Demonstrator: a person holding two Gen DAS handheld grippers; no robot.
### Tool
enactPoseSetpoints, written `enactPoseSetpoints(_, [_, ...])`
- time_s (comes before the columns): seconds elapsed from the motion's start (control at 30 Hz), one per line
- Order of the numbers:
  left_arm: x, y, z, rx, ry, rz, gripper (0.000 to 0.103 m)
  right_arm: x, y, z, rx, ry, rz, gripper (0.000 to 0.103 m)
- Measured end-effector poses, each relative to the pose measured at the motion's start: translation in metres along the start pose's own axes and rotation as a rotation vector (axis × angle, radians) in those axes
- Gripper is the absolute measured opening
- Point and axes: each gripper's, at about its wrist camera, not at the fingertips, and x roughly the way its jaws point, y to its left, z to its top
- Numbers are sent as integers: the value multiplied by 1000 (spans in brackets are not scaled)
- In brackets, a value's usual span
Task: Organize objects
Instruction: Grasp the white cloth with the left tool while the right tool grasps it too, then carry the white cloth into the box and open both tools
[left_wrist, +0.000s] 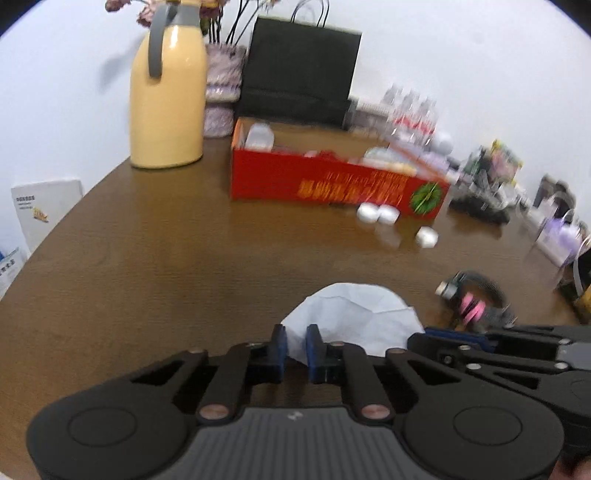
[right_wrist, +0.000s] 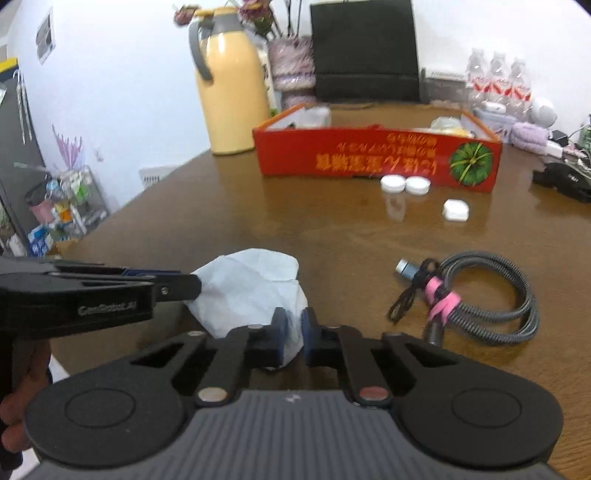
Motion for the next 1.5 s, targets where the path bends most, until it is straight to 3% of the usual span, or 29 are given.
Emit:
enactPoseSetpoints(0.17, [-2,-14,43,19,-92,-69,9,-14,-19,40,6,-91,1,9])
enactPoseSetpoints(0.27, [10,-20,82,-4,-121,-155,0,-14,-32,79,-25,-142,-25,9])
enactPoseSetpoints(0.3, [16,-22,97,-7,-128,-190,0,-12,-37,93,-45,-149,-20,3])
enactPoseSetpoints(0.37, [28,-29,124,6,-141,-229,0,-3,-50,125,-39,-149,19,1])
enactPoseSetpoints(0.43, [42,-36,149,28,-171,-198,0,12,-60,153,-36,-139,41,1])
enactPoseSetpoints(0.5, [64,-36,166,67,-191,-135,0,36,-65,172,-79,-119,-12,2])
enactPoseSetpoints(0.57, [80,-23,170,23,-121,-98,0,54,-70,176,-104,-55,-48,3])
enactPoseSetpoints(0.67, [72,10,146,5,-147,-58,33,69,-81,163,-58,-1,42,14])
enactPoseSetpoints(0.7, [72,21,137,8,-149,-14,56,76,-82,157,-45,14,62,31])
enactPoseSetpoints(0.73, [75,31,130,0,-136,43,61,84,-80,154,-35,26,70,54])
enactPoseSetpoints(0.8, [89,52,119,-55,-62,153,56,103,-71,151,-22,53,81,77])
enactPoseSetpoints(0.83, [96,61,114,-95,-9,193,54,112,-64,150,-24,62,101,75])
enactPoseSetpoints(0.9, [99,73,102,-160,38,181,54,134,-47,151,-28,96,129,70])
enactPoseSetpoints(1.0, [92,73,88,-224,38,122,57,166,-20,152,-95,131,111,62])
enactPoseSetpoints(1.1, [102,66,88,-211,29,144,56,189,-3,152,-137,164,112,52])
enactPoseSetpoints(1.17, [109,70,87,-245,48,146,51,198,-1,148,-136,183,104,41])
enactPoseSetpoints(1.2, [110,71,86,-257,30,146,43,201,-2,145,-131,199,107,28])
enactPoseSetpoints(1.23, [109,74,87,-268,35,143,23,199,-4,142,-106,192,124,25])
enactPoseSetpoints(1.3, [107,76,82,-295,36,150,9,189,-6,138,-97,197,108,17])
enactPoseSetpoints(1.37, [100,74,77,-290,29,131,6,168,-8,131,-76,185,106,9])
enactPoseSetpoints(1.5, [68,57,64,-285,-16,57,4,108,-12,103,-13,134,117,6])
